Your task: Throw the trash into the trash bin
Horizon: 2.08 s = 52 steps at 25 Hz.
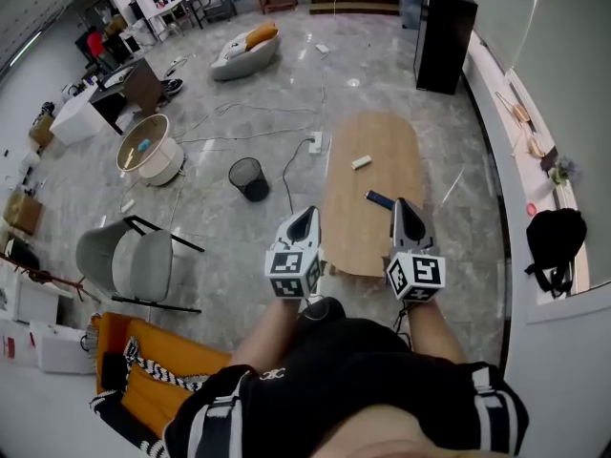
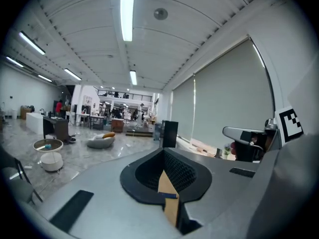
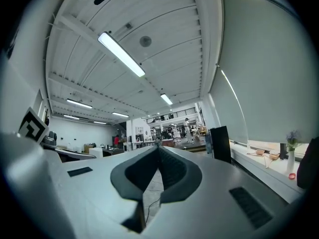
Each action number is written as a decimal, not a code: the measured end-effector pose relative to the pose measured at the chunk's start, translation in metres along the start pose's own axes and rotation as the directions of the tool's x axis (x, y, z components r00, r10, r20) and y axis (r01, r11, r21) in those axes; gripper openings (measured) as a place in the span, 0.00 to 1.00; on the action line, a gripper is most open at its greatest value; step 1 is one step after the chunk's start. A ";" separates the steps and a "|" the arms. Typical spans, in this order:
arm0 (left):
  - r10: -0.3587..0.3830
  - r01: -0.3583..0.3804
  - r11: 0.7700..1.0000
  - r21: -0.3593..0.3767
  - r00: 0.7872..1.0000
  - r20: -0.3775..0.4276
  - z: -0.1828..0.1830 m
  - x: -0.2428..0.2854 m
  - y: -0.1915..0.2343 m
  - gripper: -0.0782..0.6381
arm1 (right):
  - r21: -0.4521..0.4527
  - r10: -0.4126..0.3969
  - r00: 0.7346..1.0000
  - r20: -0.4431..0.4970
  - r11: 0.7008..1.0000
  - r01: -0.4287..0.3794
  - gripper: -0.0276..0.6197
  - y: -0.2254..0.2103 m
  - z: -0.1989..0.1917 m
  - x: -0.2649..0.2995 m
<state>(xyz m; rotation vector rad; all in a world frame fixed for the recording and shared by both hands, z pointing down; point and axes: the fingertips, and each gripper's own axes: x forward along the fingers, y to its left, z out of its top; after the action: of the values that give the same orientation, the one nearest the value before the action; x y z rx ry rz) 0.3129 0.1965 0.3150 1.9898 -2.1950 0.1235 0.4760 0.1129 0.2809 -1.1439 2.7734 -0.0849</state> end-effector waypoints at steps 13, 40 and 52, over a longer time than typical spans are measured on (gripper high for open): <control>0.001 -0.001 1.000 0.008 0.999 -0.038 -0.010 0.060 -0.003 0.13 | -0.011 0.002 1.000 -0.022 1.000 -0.002 0.06 -0.034 -0.014 0.041; -0.075 0.073 0.997 -0.022 0.994 -0.085 0.016 0.249 0.121 0.13 | -0.040 -0.011 0.989 -0.146 0.999 0.006 0.06 -0.046 -0.059 0.263; -0.037 0.031 0.999 -0.044 0.989 -0.141 -0.015 0.288 0.123 0.13 | -0.051 0.003 0.979 -0.205 0.999 -0.014 0.06 -0.080 -0.102 0.294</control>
<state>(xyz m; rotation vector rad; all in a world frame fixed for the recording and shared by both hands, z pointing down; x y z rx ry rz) 0.1656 -0.0697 0.3900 1.9318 -2.0590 0.2064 0.3105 -0.1510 0.3587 -1.1994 2.9762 -0.1370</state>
